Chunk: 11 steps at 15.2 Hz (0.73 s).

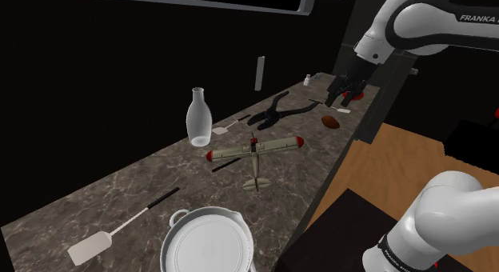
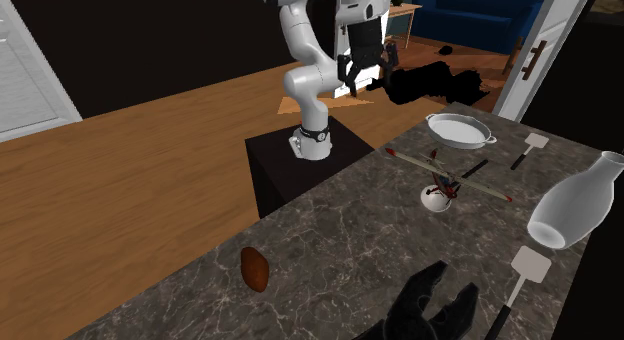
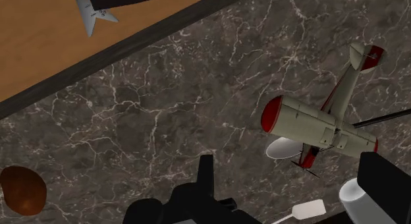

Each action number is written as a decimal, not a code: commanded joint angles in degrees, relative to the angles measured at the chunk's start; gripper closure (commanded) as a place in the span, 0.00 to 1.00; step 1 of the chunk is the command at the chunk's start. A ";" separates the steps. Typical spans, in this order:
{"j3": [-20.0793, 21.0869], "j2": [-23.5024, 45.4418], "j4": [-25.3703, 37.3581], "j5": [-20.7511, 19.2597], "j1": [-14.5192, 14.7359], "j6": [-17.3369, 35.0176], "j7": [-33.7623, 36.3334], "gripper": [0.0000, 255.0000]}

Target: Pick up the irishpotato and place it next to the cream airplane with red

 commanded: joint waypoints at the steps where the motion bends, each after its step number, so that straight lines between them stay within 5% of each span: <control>1: -2.69 1.86 -0.51 -0.90 -0.66 2.33 -2.85 0.00; 11: -15.19 15.73 2.81 -0.99 -1.27 12.24 -16.01 0.00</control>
